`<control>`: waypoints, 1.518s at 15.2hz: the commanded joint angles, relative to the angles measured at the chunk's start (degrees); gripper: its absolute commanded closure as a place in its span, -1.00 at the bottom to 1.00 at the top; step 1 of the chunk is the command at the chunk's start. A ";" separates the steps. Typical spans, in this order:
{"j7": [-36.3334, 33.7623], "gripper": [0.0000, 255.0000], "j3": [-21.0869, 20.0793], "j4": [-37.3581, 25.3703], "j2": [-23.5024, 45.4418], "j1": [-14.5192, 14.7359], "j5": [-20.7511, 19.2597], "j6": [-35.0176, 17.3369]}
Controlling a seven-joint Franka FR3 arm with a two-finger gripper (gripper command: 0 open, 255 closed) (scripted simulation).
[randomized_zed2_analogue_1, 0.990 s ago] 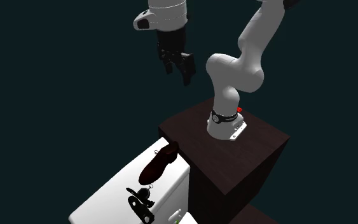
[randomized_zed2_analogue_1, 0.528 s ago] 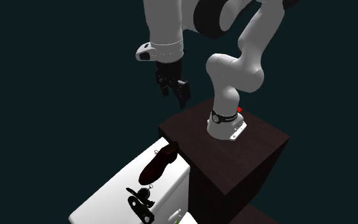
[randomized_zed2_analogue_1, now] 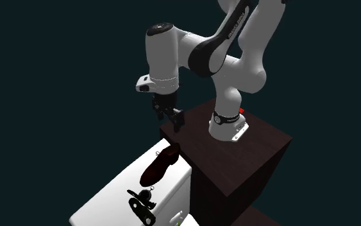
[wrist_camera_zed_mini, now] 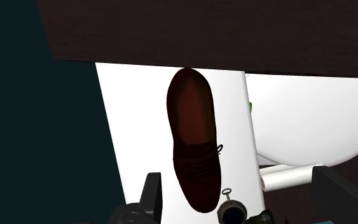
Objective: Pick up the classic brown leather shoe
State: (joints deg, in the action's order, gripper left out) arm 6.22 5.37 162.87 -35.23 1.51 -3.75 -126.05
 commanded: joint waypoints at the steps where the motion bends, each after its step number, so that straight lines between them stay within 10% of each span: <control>1: 1.53 -1.00 1.10 2.08 3.51 0.05 -0.21 -7.14; 9: 10.44 -1.00 6.26 3.48 25.23 4.66 5.38 -34.65; 18: 18.06 -1.00 7.43 2.88 34.68 8.52 15.77 -43.19; 19: 18.32 1.00 7.61 2.83 34.61 8.35 15.69 -43.06; 23: 18.54 1.00 7.62 2.70 34.78 8.37 15.91 -43.10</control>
State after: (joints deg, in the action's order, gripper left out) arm 24.70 12.93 165.66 -0.57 9.91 12.08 -169.04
